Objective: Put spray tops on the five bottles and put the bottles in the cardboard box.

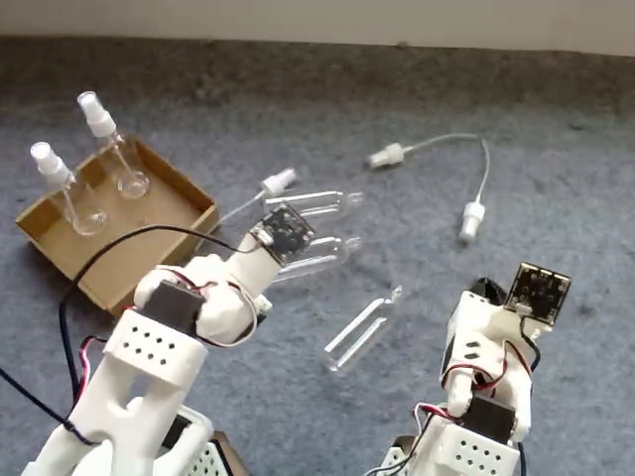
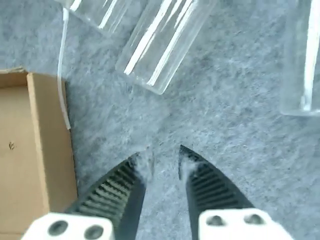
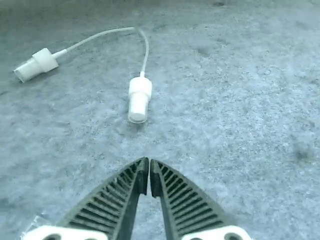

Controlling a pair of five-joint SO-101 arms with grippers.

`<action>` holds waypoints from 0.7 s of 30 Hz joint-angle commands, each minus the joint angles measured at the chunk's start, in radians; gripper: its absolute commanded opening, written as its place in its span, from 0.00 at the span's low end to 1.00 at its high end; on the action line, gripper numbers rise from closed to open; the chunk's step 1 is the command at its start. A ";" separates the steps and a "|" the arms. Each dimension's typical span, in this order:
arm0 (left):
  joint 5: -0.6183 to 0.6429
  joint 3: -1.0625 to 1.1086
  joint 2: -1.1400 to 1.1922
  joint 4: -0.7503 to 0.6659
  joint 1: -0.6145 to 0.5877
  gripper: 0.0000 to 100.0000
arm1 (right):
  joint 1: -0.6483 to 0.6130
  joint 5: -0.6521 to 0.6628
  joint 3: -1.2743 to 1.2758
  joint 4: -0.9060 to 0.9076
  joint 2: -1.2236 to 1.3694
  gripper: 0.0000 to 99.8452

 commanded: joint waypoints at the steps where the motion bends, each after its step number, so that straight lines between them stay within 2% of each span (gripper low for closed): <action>1: 0.092 -0.119 -0.013 -0.017 0.099 0.12 | 0.025 -0.002 -0.059 0.001 -0.012 0.00; 3: 0.140 -0.159 -0.012 -0.015 0.131 0.12 | 0.025 -0.002 -0.059 0.001 -0.012 0.00; 14: 0.147 -0.243 -0.012 -0.015 0.332 0.12 | 0.033 0.006 -0.059 0.005 -0.012 0.00; 16: 0.183 -0.246 -0.005 -0.021 0.369 0.12 | 0.033 0.006 -0.056 0.008 -0.012 0.00; 18: 0.236 -0.285 0.035 -0.014 0.400 0.12 | 0.033 0.006 -0.051 0.008 -0.012 0.01; 21: 0.239 -0.387 0.140 0.034 0.415 0.12 | 0.035 0.006 -0.048 0.008 -0.012 0.01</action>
